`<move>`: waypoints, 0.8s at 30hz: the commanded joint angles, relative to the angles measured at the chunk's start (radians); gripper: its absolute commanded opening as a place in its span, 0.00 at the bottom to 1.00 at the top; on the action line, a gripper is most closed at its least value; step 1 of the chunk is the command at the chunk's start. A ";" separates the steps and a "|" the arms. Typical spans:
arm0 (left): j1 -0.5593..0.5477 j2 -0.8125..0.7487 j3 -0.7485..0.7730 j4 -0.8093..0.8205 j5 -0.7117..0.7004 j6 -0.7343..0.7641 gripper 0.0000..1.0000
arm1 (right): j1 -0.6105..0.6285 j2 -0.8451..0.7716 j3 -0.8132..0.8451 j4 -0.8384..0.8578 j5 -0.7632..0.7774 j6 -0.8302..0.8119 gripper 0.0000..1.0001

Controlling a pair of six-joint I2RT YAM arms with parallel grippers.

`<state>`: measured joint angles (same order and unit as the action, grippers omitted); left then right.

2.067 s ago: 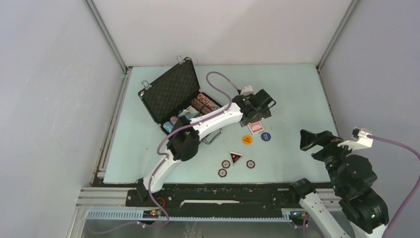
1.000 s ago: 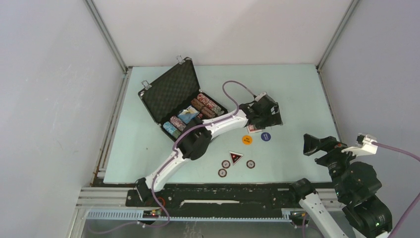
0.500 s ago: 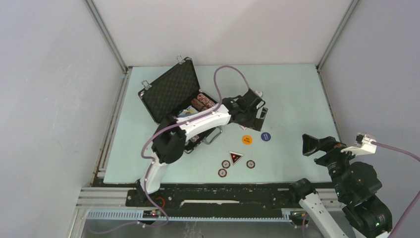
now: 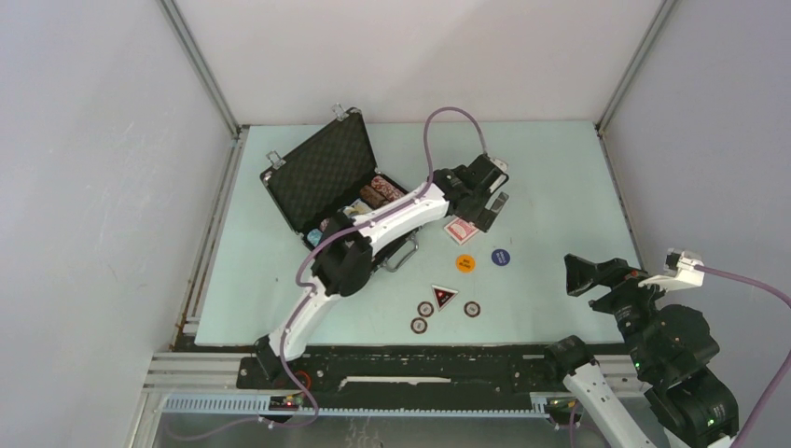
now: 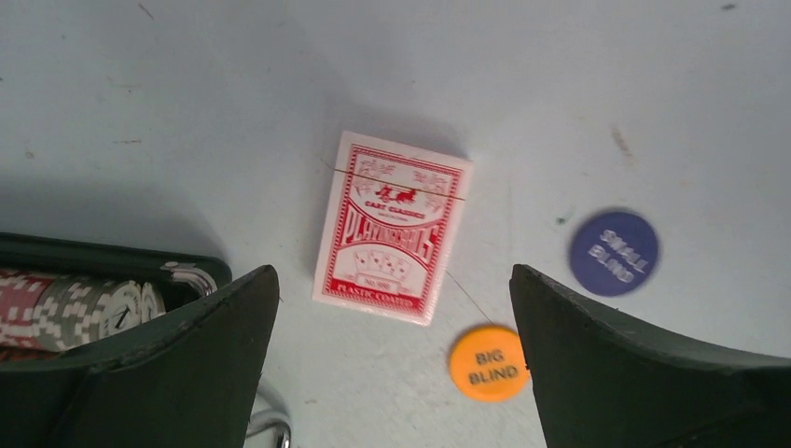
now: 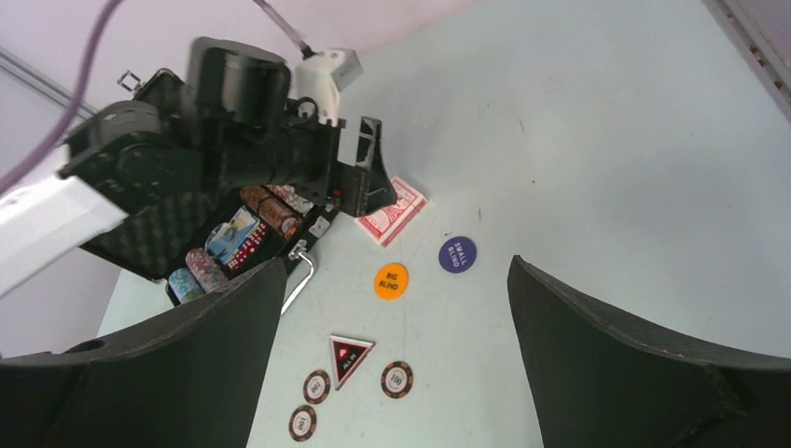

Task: Pack up texas hold em set

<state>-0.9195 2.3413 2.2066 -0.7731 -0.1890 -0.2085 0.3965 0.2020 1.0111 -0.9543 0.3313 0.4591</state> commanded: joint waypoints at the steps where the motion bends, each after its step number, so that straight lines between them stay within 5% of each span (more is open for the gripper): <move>1: 0.033 0.054 0.095 -0.023 -0.007 0.021 1.00 | 0.005 0.004 0.027 0.002 -0.013 -0.019 0.99; 12: 0.045 0.137 0.110 0.009 0.148 0.006 1.00 | 0.006 0.002 0.028 -0.006 0.003 -0.028 0.99; 24: 0.036 0.165 0.116 0.020 0.118 0.021 0.89 | 0.006 0.000 0.020 -0.006 0.003 -0.024 0.99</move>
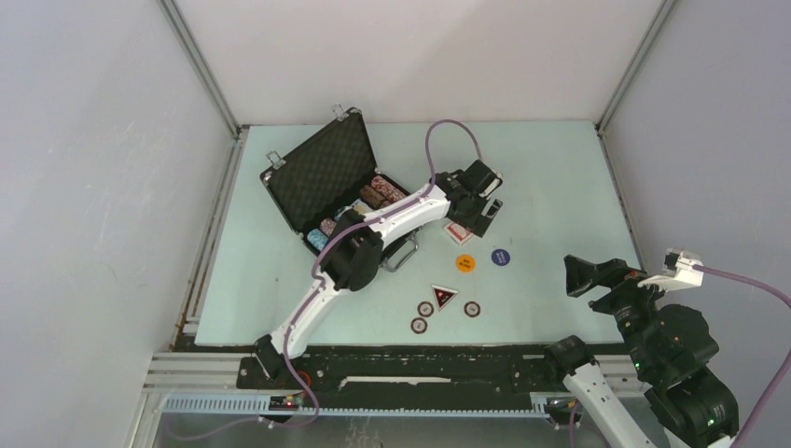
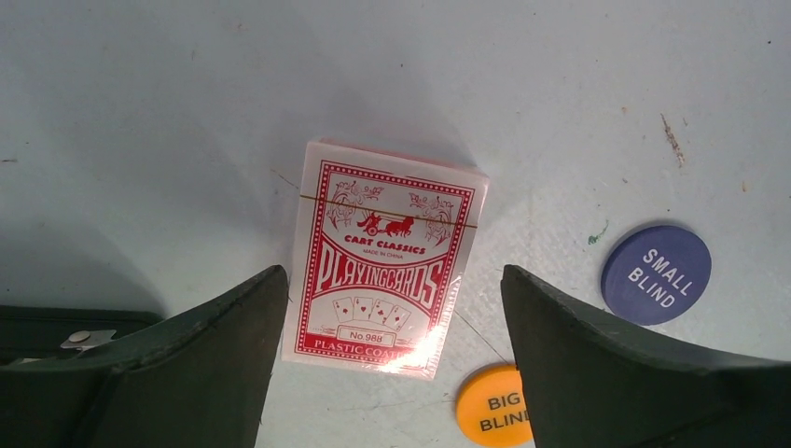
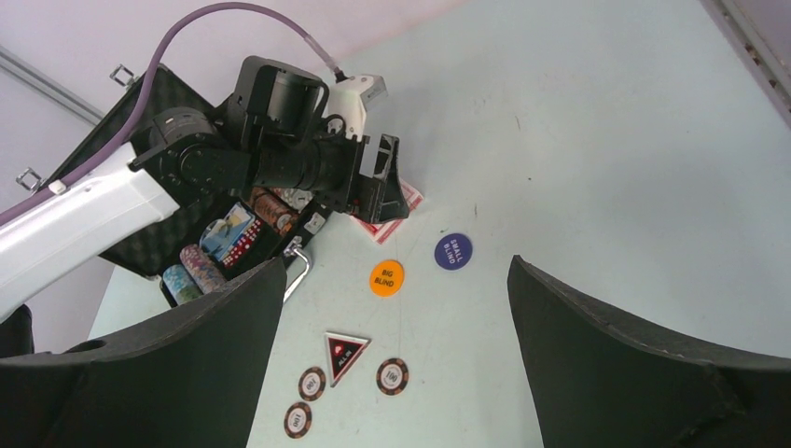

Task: Pack up texas hold em set

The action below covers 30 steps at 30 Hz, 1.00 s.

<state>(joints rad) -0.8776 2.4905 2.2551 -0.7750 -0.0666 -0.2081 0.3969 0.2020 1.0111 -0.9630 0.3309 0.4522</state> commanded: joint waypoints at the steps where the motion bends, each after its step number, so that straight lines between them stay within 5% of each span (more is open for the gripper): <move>1: -0.005 0.017 0.068 0.022 -0.007 0.021 0.88 | 0.005 -0.001 0.020 0.004 0.004 -0.017 0.99; 20: -0.011 0.062 0.105 0.014 -0.043 0.061 0.80 | 0.006 -0.003 0.005 0.008 -0.002 -0.014 0.99; 24: -0.013 0.057 0.110 0.008 -0.055 0.073 0.64 | 0.005 0.000 0.006 0.009 -0.002 -0.014 0.99; 30: -0.018 -0.048 0.082 -0.035 -0.082 0.093 0.55 | 0.005 0.017 0.006 0.016 0.002 -0.016 0.99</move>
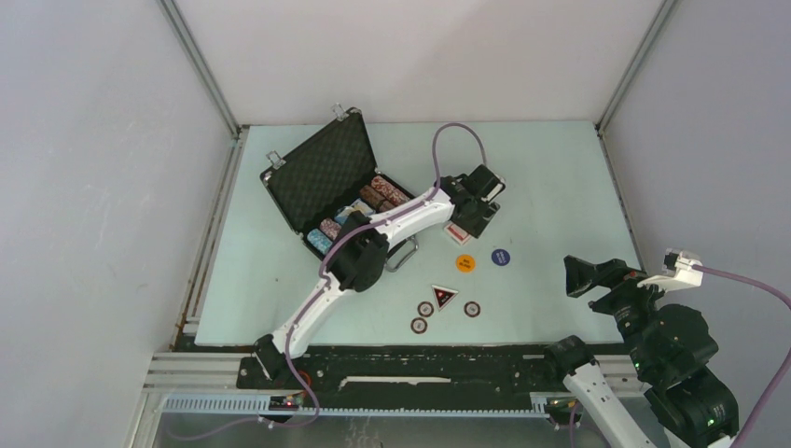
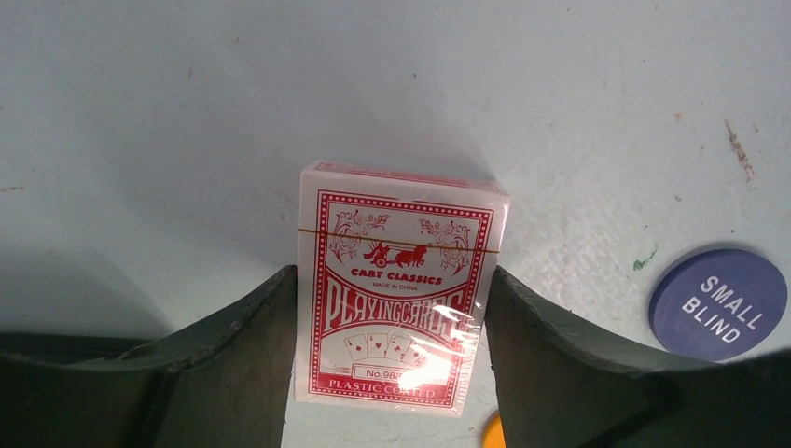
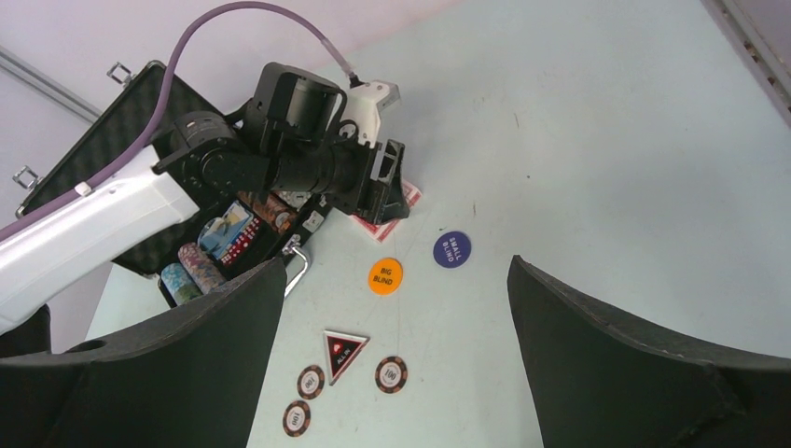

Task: Pack up texas hold em set

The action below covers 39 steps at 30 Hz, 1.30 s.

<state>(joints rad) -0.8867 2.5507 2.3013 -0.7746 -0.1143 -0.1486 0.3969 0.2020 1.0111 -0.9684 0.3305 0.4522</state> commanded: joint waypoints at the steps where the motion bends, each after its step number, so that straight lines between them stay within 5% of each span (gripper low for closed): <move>1: -0.010 -0.156 0.019 -0.038 -0.039 0.033 0.54 | 0.005 0.028 0.006 0.021 0.005 -0.014 0.99; 11: 0.002 -0.534 -0.264 -0.075 -0.080 0.006 0.48 | 0.005 0.214 -0.087 0.123 -0.079 0.009 0.99; 22: 0.168 -0.949 -0.862 -0.071 -0.071 0.099 0.52 | 0.001 0.404 -0.146 0.212 -0.314 -0.070 1.00; 27: 0.195 -0.917 -0.942 0.034 -0.074 0.269 0.53 | -0.003 0.403 -0.151 0.213 -0.320 -0.074 1.00; 39: 0.265 -0.696 -0.813 0.044 -0.057 0.317 0.51 | -0.001 0.336 -0.170 0.229 -0.320 -0.072 1.00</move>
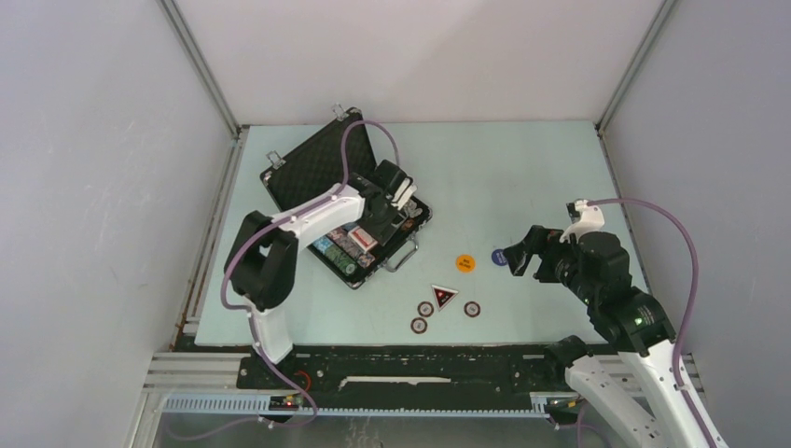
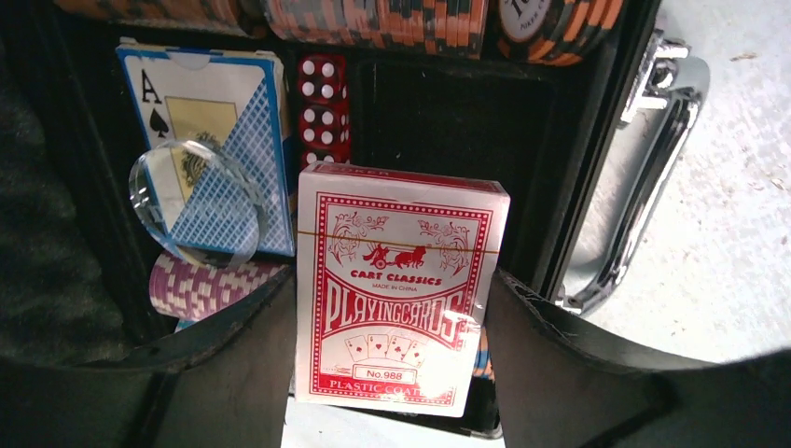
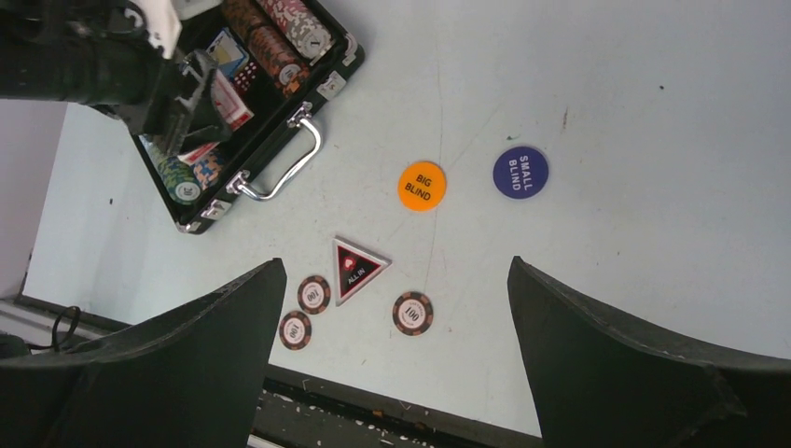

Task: Pack up texas hold em set

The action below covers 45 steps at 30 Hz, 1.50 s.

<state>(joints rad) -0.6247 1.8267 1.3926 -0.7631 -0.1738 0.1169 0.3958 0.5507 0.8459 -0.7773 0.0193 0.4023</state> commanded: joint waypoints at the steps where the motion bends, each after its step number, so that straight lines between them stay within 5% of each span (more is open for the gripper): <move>1: 0.003 0.042 0.105 0.036 0.004 0.056 0.51 | 0.000 -0.016 -0.005 0.037 -0.009 -0.021 1.00; 35: 0.020 0.155 0.110 0.025 0.099 -0.033 0.51 | 0.014 -0.035 -0.022 0.049 0.007 -0.013 1.00; 41: 0.005 0.156 0.085 0.037 0.082 -0.025 0.55 | 0.015 -0.034 -0.022 0.048 0.008 -0.011 1.00; 45: 0.007 0.172 0.113 0.034 0.111 -0.024 0.69 | 0.015 -0.034 -0.025 0.052 0.004 -0.013 1.00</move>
<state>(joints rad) -0.6132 1.9846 1.4967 -0.7433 -0.0929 0.1020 0.4019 0.5220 0.8234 -0.7643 0.0208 0.4026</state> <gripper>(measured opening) 0.707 0.993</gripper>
